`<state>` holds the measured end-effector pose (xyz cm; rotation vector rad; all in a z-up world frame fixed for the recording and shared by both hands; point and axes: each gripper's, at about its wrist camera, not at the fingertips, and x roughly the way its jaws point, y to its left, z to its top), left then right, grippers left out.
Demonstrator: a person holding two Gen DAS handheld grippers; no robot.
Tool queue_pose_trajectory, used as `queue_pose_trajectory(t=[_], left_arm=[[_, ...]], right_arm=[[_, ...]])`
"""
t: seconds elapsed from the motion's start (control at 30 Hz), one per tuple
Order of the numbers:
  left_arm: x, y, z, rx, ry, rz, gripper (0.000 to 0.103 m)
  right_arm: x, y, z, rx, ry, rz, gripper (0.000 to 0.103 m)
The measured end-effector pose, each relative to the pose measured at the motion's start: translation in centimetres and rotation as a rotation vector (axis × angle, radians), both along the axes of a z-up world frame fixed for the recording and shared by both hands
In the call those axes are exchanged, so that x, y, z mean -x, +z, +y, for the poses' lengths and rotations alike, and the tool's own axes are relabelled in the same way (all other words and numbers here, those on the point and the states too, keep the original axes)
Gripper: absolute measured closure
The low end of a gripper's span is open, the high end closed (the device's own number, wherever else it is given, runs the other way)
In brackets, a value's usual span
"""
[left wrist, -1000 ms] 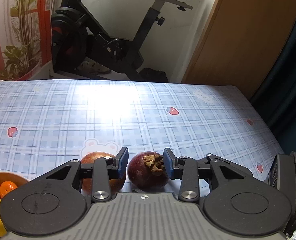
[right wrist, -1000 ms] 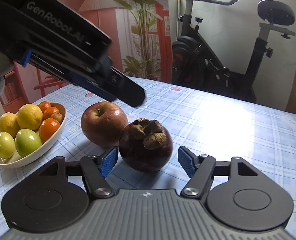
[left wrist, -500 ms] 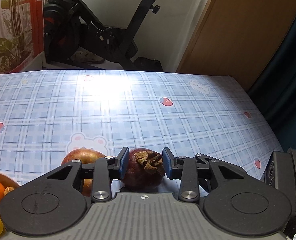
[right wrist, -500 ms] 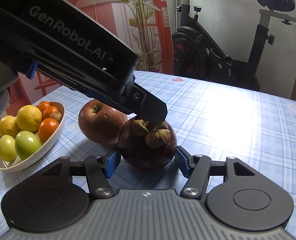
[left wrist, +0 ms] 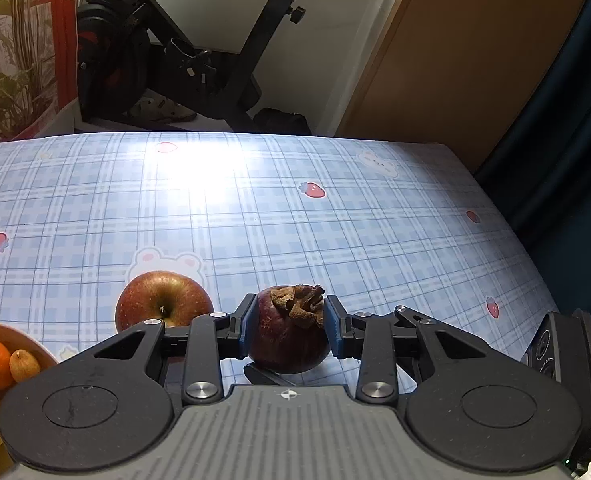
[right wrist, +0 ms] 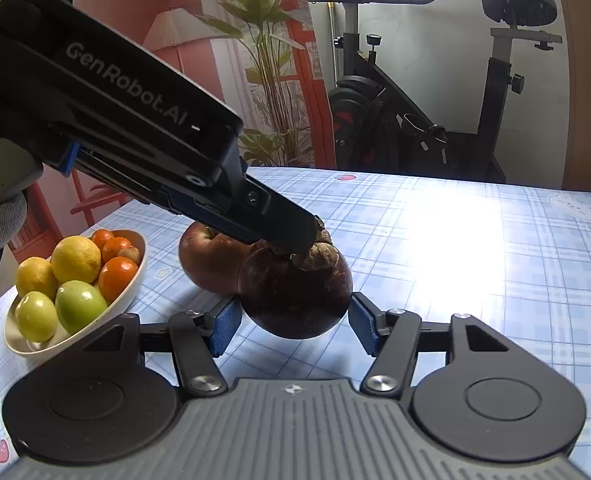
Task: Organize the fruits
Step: 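Lift the mangosteen onto the cream plate and open the grippers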
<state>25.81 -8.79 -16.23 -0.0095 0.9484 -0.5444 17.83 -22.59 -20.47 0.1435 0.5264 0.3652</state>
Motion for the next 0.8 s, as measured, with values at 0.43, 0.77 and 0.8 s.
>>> queue_pose_trajectory(t=[0.43,0.77,0.8], left_arm=[[2.9,3.2,7.4,0.066,0.05,0.019,0.066],[4.7,4.5,15.2,0.04,0.131,0.022,0.067],[4.8,4.5,15.9,0.042,0.139,0.021,0.067]], right_arm=[[2.0,3.6,6.1,0.052,0.119,-0.054,0.042],[2.1,4.5,13.3,0.092,0.275,-0.072,0.042],[2.0,4.5,14.0,0.099,0.286,-0.073,0.042]])
